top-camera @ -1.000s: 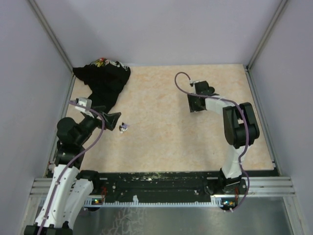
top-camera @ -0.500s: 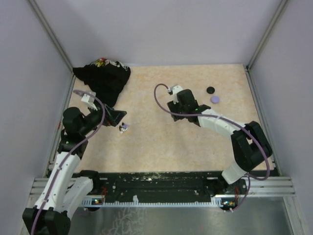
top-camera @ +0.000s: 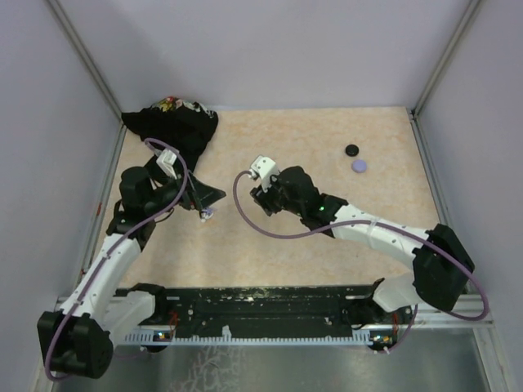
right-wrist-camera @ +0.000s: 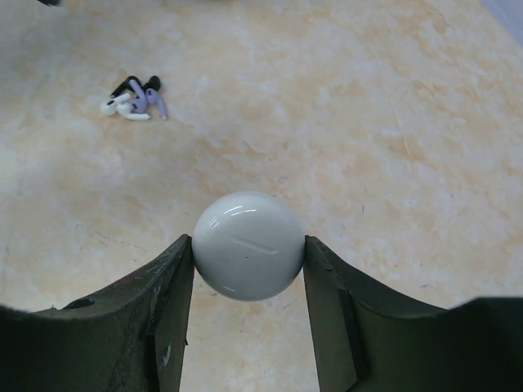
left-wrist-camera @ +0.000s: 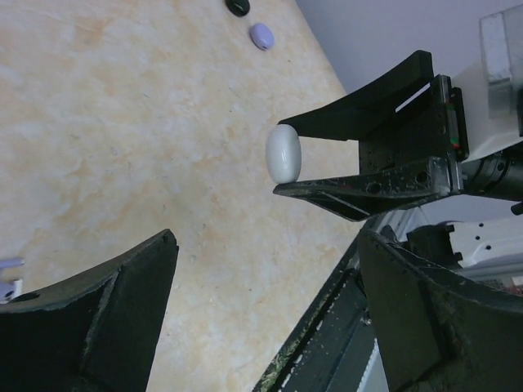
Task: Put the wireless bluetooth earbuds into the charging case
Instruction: Pick up the charging case at the center of the board, then open the charging case.
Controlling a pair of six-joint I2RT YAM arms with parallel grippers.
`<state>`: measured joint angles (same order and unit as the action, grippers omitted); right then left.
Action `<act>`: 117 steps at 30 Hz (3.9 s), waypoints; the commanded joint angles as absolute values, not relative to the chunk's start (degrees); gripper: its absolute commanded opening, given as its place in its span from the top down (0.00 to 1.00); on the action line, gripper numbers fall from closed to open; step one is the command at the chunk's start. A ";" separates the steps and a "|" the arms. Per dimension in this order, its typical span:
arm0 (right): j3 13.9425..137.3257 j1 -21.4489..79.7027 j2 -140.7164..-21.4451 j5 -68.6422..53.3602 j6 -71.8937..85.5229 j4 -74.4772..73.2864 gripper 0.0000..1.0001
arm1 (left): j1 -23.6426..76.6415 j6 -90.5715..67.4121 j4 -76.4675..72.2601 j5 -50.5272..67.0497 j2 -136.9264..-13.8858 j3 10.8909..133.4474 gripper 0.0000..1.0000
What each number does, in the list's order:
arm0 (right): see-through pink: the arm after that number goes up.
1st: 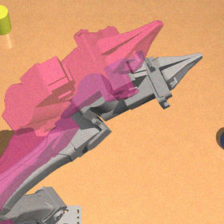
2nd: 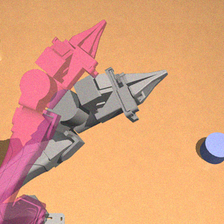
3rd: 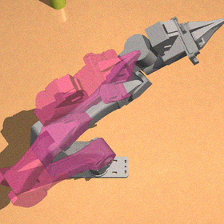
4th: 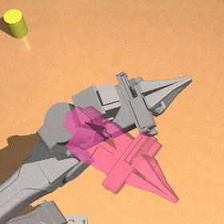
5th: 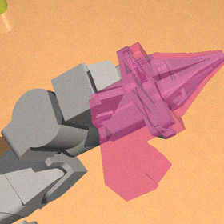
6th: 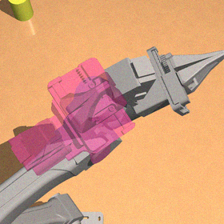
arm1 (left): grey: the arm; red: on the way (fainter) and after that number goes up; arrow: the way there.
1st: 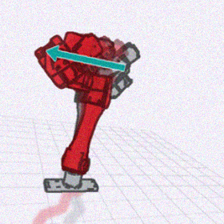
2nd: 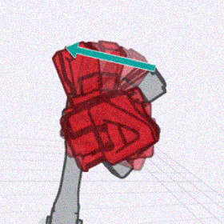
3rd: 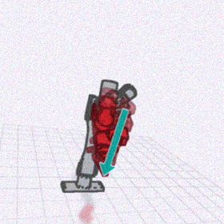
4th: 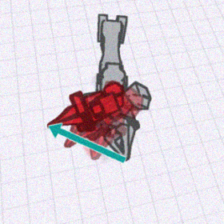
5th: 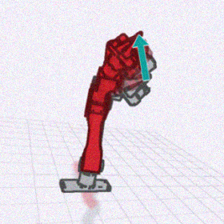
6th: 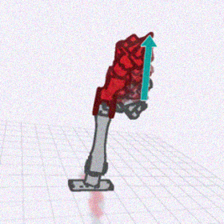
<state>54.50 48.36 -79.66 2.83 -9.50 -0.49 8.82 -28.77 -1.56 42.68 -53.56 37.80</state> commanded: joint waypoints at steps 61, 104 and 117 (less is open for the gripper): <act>46.43 39.54 -62.26 -37.49 1.83 19.29 0.21 | 22.14 -1.71 5.26 53.13 -62.07 55.65 1.00; 46.68 37.46 -71.24 -53.94 16.27 36.59 0.97 | 28.23 1.14 0.77 55.78 -59.90 56.76 0.88; 47.02 37.54 -70.51 -55.79 15.53 35.31 1.00 | 28.17 -0.79 2.71 44.70 -59.59 56.38 0.58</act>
<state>44.69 37.41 -71.44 -52.66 16.51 33.85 28.53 -0.21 3.07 51.00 -60.51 55.64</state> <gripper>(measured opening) 0.251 0.413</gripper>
